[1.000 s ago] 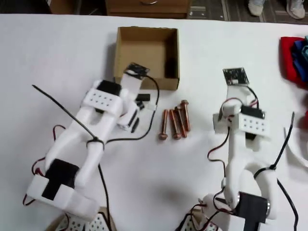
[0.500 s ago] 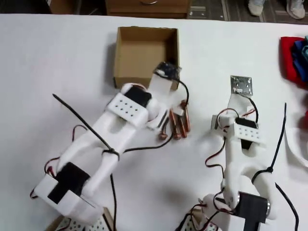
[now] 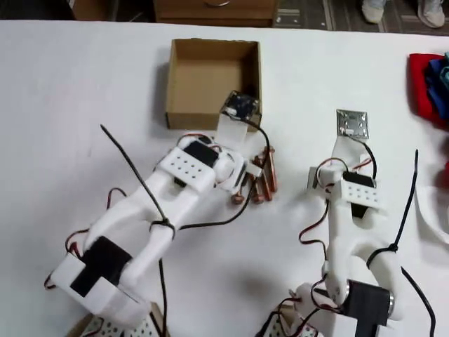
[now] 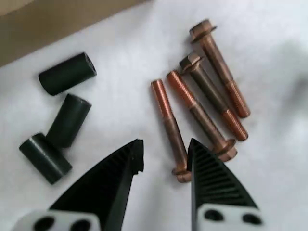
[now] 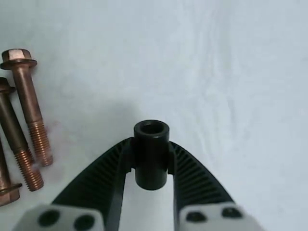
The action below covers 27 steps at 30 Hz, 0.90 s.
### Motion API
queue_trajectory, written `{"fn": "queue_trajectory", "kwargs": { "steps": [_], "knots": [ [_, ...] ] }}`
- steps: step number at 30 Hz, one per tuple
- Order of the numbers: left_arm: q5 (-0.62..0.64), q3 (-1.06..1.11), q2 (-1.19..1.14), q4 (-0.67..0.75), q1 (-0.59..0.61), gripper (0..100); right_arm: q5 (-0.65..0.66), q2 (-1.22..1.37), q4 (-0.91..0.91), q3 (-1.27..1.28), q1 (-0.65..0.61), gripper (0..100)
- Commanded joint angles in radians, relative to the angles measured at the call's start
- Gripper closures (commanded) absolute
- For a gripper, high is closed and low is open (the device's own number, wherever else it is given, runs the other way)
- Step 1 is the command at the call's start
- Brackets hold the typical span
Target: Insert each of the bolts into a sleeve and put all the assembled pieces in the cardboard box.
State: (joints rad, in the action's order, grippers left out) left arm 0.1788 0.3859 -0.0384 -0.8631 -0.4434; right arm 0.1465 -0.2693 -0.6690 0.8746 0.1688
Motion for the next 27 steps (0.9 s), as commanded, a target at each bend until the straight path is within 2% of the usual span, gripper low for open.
{"fn": "queue_trajectory", "kwargs": {
  "steps": [1, 12, 22, 27],
  "knots": [
    [0.008, -0.001, 0.006, 0.040, -0.011, 83, -0.008, -0.022, 0.013, -0.006, 0.007, 97.8],
    [0.048, -0.047, -0.173, 0.015, -0.091, 83, -0.008, -0.025, 0.012, -0.006, 0.010, 97.8],
    [0.040, -0.216, -0.311, -0.150, -0.083, 83, -0.008, -0.030, 0.010, -0.006, 0.010, 97.8],
    [0.038, -0.257, -0.325, -0.195, -0.069, 98, -0.008, -0.030, 0.010, -0.006, 0.010, 97.8]
  ]
}}
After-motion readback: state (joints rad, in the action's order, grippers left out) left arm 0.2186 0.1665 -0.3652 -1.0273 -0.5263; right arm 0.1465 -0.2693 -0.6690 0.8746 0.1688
